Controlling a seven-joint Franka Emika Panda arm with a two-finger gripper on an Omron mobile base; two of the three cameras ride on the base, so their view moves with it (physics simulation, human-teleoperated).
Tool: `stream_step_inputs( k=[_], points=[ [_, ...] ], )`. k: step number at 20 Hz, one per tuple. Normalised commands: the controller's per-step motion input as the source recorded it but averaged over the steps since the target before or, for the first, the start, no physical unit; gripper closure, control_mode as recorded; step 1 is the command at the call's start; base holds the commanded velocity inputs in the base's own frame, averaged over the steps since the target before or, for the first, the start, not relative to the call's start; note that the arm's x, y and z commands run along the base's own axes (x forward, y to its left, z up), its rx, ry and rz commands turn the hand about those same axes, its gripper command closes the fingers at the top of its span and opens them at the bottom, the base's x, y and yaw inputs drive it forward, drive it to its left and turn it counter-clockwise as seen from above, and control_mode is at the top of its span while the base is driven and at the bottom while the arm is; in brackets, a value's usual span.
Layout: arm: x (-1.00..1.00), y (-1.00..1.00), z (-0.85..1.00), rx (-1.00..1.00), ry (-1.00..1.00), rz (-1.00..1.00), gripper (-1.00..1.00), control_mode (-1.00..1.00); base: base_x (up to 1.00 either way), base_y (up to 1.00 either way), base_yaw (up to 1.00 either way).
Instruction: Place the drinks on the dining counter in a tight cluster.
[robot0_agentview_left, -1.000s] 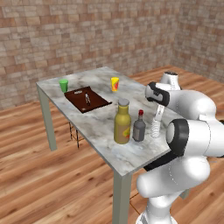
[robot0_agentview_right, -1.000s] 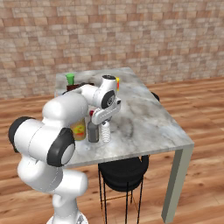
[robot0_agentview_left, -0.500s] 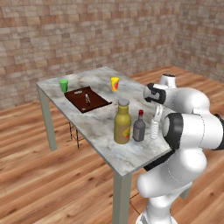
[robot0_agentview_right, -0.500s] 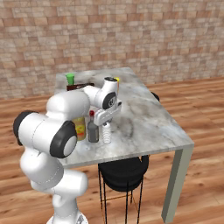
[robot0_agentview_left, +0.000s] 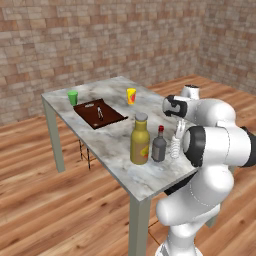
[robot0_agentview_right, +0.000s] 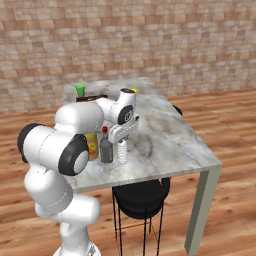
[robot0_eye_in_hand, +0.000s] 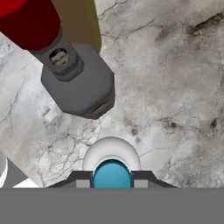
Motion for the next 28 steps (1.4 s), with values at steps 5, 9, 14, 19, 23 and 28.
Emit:
stream_step_inputs(
  k=[5,9,14,19,23,28],
  points=[
    [0.02,0.0,0.0,0.02,0.0,0.03,1.0,-1.0,0.0,0.0,0.0],
    [0.0,0.0,0.0,0.0,0.0,0.05,1.0,-1.0,0.0,0.0,0.0],
    [0.0,0.0,0.0,0.0,0.01,0.0,1.0,-1.0,0.0,0.0,0.0],
    [0.0,0.0,0.0,0.0,0.0,0.0,-1.0,-1.0,0.0,0.0,0.0],
    [0.0,0.0,0.0,0.0,0.01,0.0,-1.0,-1.0,0.0,0.0,0.0],
    [0.0,0.0,0.0,0.0,0.0,0.0,-1.0,-1.0,0.0,0.0,0.0]
  ],
)
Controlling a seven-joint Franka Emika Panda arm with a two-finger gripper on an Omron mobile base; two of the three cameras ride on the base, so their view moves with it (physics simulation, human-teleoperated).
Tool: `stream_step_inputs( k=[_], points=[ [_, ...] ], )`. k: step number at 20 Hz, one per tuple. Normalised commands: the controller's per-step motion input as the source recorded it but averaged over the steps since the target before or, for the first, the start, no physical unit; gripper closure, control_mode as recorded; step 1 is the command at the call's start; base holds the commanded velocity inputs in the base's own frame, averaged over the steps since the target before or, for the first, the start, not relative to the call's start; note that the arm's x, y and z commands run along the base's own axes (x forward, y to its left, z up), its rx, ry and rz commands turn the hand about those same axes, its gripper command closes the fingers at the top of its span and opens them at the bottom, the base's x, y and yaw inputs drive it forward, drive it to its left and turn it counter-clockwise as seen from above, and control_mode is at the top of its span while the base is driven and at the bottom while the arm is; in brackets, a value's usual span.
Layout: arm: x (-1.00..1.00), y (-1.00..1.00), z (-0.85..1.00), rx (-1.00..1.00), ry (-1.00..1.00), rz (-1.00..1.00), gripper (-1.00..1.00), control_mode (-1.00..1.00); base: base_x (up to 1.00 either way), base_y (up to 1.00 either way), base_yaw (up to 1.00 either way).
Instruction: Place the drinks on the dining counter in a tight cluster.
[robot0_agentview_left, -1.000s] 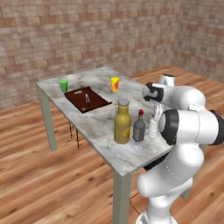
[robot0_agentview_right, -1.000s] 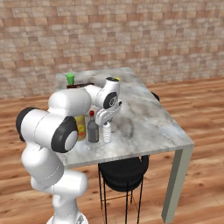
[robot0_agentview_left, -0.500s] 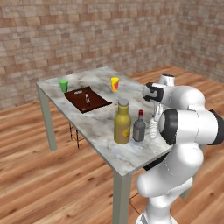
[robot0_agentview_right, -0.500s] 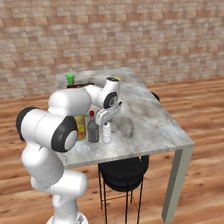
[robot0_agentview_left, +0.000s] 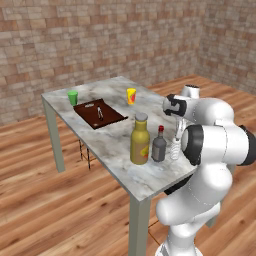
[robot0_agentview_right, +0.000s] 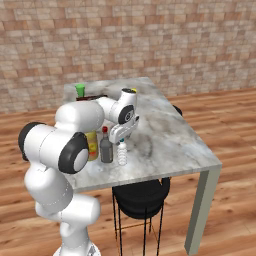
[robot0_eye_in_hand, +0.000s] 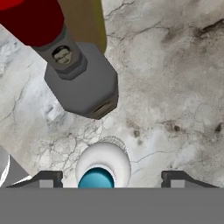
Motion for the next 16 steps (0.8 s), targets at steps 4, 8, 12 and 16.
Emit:
stream_step_inputs(
  k=[4,8,12,16],
  points=[
    [0.0,0.0,0.0,0.0,0.0,0.0,-1.0,-1.0,0.0,0.0,0.0],
    [0.0,0.0,0.0,0.0,0.0,0.0,-1.0,-1.0,0.0,0.0,0.0],
    [0.0,0.0,0.06,0.0,0.0,0.0,-1.0,-1.0,0.0,0.0,0.0],
    [-0.15,0.0,0.34,0.0,-0.01,0.0,-1.0,-1.0,0.0,0.0,0.0]
  ],
)
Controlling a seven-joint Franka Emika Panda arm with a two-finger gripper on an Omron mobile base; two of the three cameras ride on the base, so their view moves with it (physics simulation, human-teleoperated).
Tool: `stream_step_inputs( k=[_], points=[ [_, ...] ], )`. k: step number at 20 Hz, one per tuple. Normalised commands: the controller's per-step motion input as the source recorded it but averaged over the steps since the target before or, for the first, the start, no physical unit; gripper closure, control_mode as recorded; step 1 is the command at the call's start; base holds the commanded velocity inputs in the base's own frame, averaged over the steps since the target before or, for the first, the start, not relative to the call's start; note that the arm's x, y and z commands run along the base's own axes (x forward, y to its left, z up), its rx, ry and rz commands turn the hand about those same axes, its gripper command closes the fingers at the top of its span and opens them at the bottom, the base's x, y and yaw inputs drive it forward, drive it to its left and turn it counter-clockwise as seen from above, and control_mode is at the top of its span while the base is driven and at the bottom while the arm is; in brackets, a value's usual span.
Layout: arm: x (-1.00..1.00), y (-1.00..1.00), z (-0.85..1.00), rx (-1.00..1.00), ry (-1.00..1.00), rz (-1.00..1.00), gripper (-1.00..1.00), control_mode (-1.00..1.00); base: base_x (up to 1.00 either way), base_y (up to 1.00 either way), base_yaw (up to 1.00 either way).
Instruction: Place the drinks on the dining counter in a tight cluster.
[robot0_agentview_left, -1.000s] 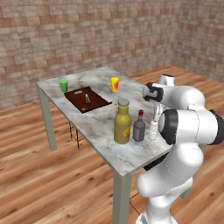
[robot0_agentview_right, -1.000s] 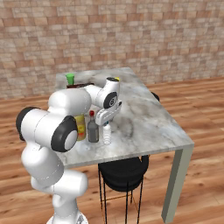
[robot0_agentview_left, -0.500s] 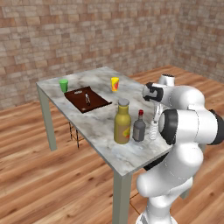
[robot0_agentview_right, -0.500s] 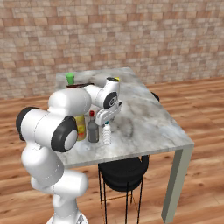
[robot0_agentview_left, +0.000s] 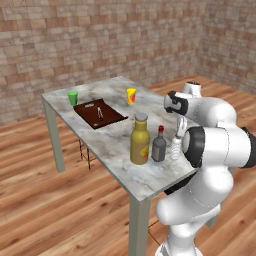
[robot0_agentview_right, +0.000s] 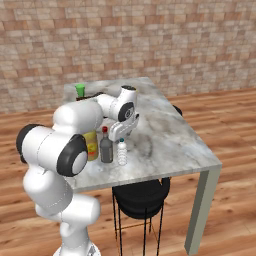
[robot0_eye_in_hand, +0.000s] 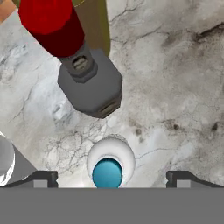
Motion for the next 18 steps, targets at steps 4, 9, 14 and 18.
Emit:
stream_step_inputs(
  k=[4,9,14,18],
  points=[
    [-0.29,0.02,0.45,0.0,-0.02,-0.01,-1.0,-1.0,0.0,0.0,0.0],
    [-0.34,0.16,0.11,0.0,0.0,-0.08,-1.0,-1.0,0.0,0.0,0.0],
    [-0.43,0.37,0.13,0.0,0.0,-0.24,-1.0,-1.0,0.0,0.0,0.0],
    [-0.69,0.18,0.11,0.0,0.0,-0.39,-1.0,-1.0,0.0,0.0,0.0]
  ],
)
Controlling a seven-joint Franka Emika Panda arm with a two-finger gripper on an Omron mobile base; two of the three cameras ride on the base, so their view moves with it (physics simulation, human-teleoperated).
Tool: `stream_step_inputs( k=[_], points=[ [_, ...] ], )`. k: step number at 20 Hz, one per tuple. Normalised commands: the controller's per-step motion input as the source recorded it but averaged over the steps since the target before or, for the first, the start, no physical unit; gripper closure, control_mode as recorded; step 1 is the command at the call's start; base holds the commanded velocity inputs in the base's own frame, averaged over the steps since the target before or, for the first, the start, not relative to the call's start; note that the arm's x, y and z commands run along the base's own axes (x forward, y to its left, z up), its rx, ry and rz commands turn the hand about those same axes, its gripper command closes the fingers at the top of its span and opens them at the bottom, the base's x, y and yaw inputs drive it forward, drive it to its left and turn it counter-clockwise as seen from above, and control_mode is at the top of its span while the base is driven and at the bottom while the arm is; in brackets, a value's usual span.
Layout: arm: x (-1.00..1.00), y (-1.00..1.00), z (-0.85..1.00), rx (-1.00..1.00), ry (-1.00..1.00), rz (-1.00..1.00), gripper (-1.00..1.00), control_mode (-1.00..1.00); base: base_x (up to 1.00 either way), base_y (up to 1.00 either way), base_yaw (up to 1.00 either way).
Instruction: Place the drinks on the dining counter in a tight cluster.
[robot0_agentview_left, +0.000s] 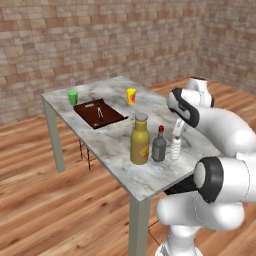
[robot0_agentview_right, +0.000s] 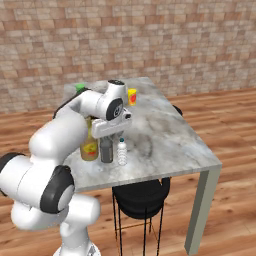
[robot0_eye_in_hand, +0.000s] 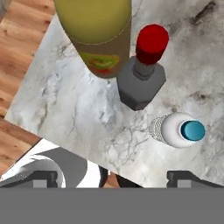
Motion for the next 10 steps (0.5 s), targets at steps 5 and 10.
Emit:
stream_step_inputs(
  k=[5,10],
  points=[
    [-0.77,0.06,0.02,0.0,0.01,-0.46,-1.0,-1.0,0.0,0.0,0.0],
    [-0.7,0.02,0.05,-0.01,0.02,-0.41,-1.0,-1.0,0.0,0.0,0.0]
  ],
)
